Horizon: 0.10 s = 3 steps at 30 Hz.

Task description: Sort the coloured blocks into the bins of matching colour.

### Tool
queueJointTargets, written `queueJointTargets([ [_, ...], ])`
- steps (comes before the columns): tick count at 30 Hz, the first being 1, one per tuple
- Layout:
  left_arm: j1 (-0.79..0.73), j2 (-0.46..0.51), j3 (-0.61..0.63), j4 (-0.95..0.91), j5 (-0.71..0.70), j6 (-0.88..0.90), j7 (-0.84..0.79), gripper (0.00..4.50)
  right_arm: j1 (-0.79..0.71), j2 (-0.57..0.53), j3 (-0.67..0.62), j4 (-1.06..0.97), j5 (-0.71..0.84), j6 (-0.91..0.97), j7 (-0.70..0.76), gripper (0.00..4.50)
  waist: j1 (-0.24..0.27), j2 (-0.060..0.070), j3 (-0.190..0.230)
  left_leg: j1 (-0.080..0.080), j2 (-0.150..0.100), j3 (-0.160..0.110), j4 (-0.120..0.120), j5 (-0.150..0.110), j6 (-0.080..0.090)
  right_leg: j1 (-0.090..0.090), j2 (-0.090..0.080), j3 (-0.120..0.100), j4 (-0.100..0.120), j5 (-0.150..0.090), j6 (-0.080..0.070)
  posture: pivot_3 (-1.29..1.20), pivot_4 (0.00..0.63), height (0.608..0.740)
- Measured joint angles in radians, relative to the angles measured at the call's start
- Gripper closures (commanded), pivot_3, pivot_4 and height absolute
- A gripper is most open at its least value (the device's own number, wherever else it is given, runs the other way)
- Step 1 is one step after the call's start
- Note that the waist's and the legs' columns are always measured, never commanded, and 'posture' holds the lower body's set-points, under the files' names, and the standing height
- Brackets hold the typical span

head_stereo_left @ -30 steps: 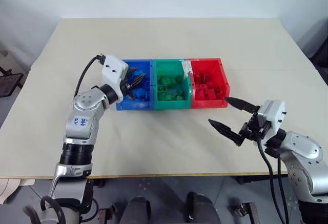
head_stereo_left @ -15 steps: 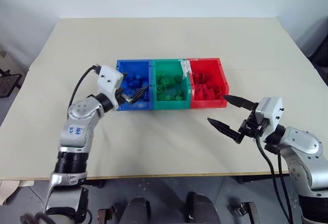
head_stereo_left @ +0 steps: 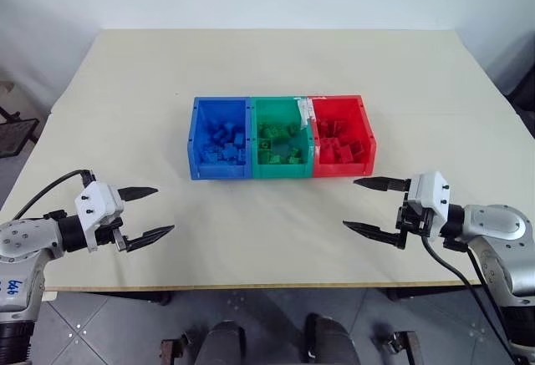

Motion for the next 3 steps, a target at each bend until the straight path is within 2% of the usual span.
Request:
queueJointTargets([
  [3, 0.046, -0.033, 0.000, -0.053, -0.002, 0.003, 0.029, 0.03, -0.002, 0.004, 0.002, 0.021, -0.008, -0.023, 0.008, 0.00, -0.005, 0.000, 0.000, 0.000, 0.000, 0.000, -0.001, 0.000, 0.000, -0.001, 0.000, 0.000, 0.000, 0.000, 0.000, 0.00, 0.150, 0.740],
])
